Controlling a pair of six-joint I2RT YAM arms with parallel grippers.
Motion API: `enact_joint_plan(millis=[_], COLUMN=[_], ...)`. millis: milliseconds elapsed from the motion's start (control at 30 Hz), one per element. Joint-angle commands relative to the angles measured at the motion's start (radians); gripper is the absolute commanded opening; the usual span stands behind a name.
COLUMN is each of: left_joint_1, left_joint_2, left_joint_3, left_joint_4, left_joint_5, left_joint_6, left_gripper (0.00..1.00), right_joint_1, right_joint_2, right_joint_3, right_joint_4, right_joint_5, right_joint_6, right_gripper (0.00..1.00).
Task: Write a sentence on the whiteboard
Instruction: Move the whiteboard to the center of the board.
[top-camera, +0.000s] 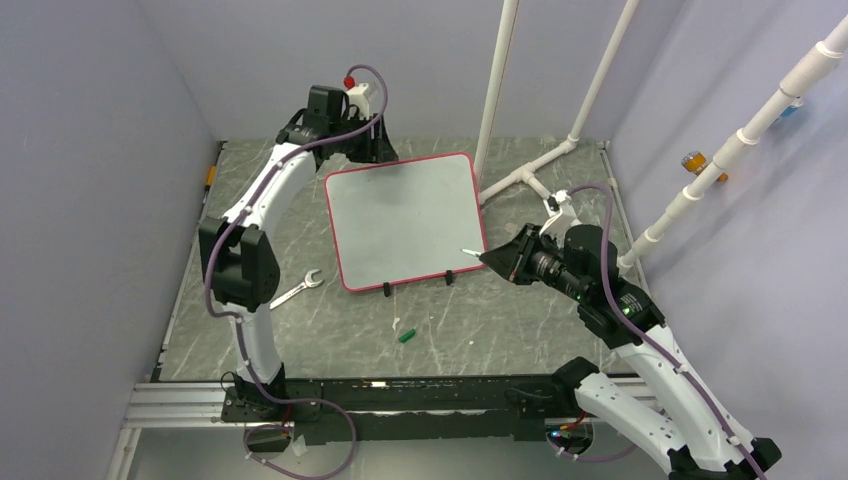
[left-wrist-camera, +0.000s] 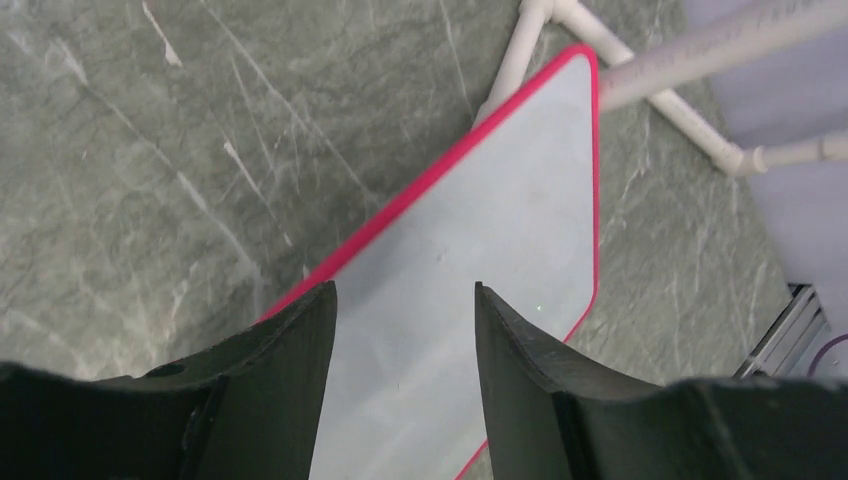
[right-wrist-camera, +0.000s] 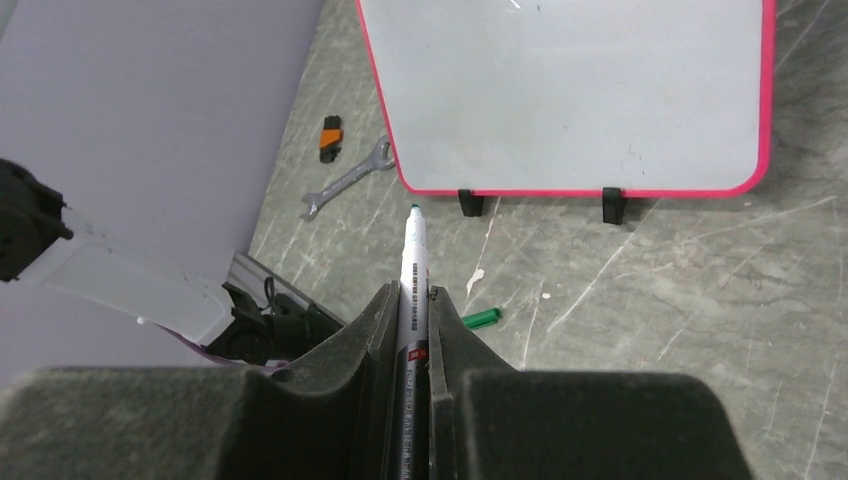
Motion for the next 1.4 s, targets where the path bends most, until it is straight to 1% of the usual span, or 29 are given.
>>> enact_joint_plan(millis=[0,133,233,367,533,700,1000,1100,1200,1367], left_joint_1=[0.023,0.025,0.026,0.026,0.019,0.004,-0.028,-0.033,-0.047,-0.078], left_joint_2=[0.073,0.161,0.223,0.274,0.292,0.264,0.150,0.117,0.096,0.090], left_joint_3=[0.156,0.228,0.265,0.281,0.274,0.212,-0.027,-0.082,-0.102,-0.084], left_joint_4=[0.031,0.054,0.065,0.079,0.080,0.082,0.152,0.169,0.174,0.133], left_joint_5=[0.088,0.098,0.098,0.110,0.128,0.132,0.138,0.140,0.149,0.158], left_joint_6=[-0.084,-0.154,-0.177,-0.193,-0.197,-0.180,-0.171,-0.175,-0.164,-0.125], left_gripper=[0.55,0.49,0.46,0.41,0.38,0.37,0.34,0.33,0.34,0.34], right_joint_1=[-0.002,-0.001,-0.002,-0.001,-0.002,-0.001,-0.001,-0.001,-0.002,-0.001], right_joint_2=[-0.011,0.005,0.020,0.036,0.042,0.040,0.014,0.007,0.000,-0.005], right_joint_3=[-0.029,-0.050,-0.045,-0.028,-0.016,-0.022,-0.036,-0.033,-0.035,-0.035], right_joint_4=[0.071,0.102,0.109,0.097,0.090,0.098,0.099,0.094,0.089,0.084], right_joint_5=[-0.036,-0.053,-0.059,-0.059,-0.059,-0.062,-0.067,-0.068,-0.067,-0.069], right_joint_6=[0.027,0.040,0.035,0.018,0.010,0.021,0.048,0.052,0.056,0.061], right_gripper=[0.00,0.00,0.00,0.00,0.00,0.00,0.00,0.00,0.00,0.00])
